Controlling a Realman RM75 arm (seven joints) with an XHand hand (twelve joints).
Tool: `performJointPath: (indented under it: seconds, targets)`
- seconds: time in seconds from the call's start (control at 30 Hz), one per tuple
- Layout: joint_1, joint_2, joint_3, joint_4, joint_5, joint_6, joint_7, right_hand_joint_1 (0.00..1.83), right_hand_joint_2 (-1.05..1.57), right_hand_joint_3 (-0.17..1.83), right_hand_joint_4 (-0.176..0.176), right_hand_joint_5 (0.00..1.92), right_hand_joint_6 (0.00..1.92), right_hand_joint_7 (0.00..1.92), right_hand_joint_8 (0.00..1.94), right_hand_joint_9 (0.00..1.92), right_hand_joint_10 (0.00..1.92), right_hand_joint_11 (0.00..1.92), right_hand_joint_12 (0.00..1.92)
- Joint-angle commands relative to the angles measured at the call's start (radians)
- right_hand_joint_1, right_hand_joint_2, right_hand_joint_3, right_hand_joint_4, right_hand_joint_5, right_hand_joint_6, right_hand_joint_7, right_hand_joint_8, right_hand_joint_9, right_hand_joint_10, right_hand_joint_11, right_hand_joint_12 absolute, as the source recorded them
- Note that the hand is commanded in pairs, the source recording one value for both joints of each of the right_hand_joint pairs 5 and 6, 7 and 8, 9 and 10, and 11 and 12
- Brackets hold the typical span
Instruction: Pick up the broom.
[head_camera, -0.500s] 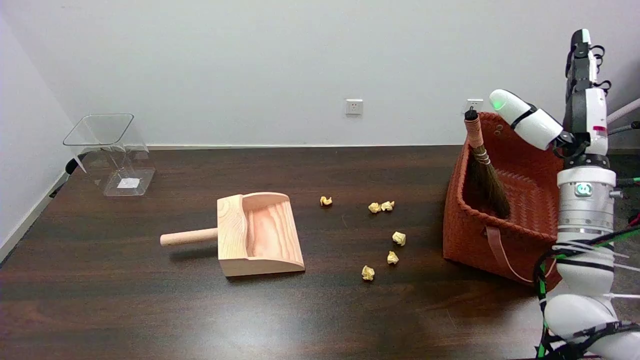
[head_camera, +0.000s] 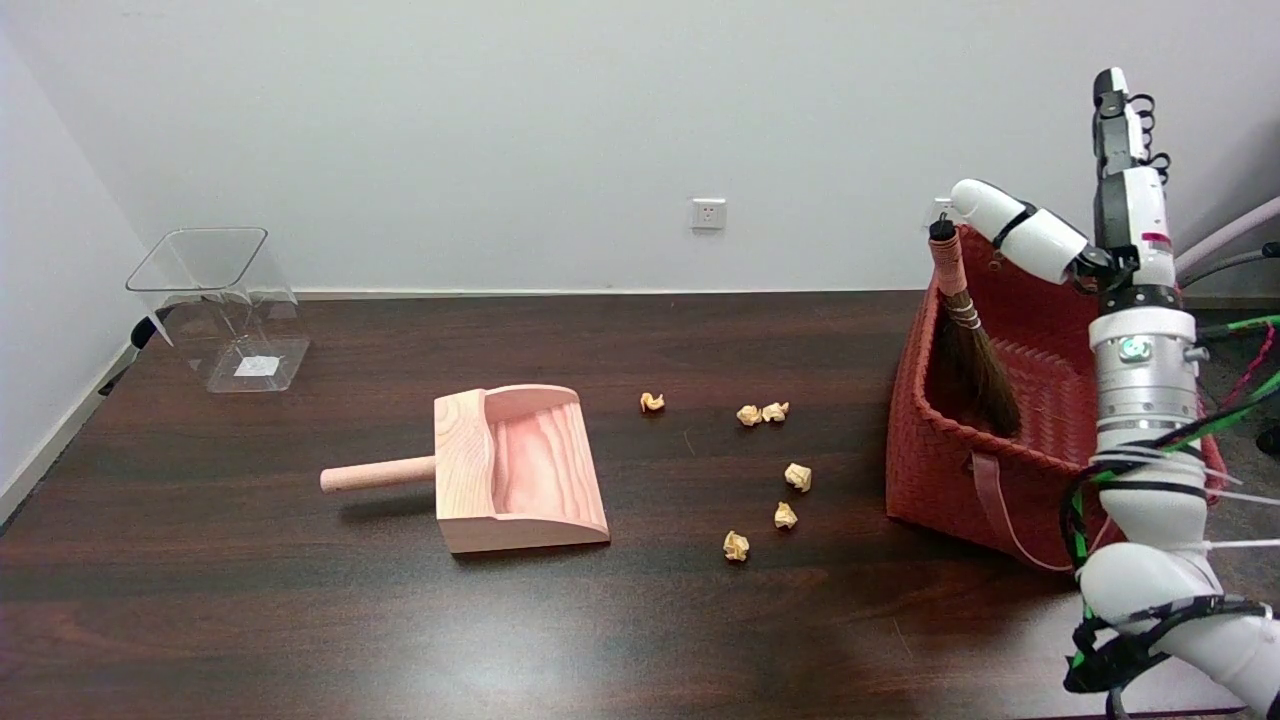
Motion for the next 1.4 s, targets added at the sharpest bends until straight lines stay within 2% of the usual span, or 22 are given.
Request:
performJointPath:
  seconds: [0.03, 0.47, 0.97, 1.4]
  targets:
    - [0.121, 0.027, 0.01, -0.077, 0.062, -0.202, -0.087, 0.81, 0.8, -0.17, 0.0, 0.0, 0.0, 0.0, 0.0, 0.0, 0.0, 0.0, 0.0]
    - [0.154, 0.01, 0.01, -0.099, 0.065, -0.307, -0.148, 0.81, 0.8, -0.17, 0.0, 0.0, 0.0, 0.0, 0.0, 0.0, 0.0, 0.0, 0.0]
    - [0.153, 0.009, 0.025, -0.034, 0.267, -0.343, -0.453, 0.83, 0.7, -0.17, 0.0, 0.0, 0.0, 0.0, 0.0, 0.0, 0.0, 0.0, 0.0]
    - [0.155, 0.009, 0.033, -0.011, 0.374, -0.41, -0.565, 0.84, 0.67, -0.17, 0.0, 0.0, 0.0, 0.0, 0.0, 0.0, 0.0, 0.0, 0.0]
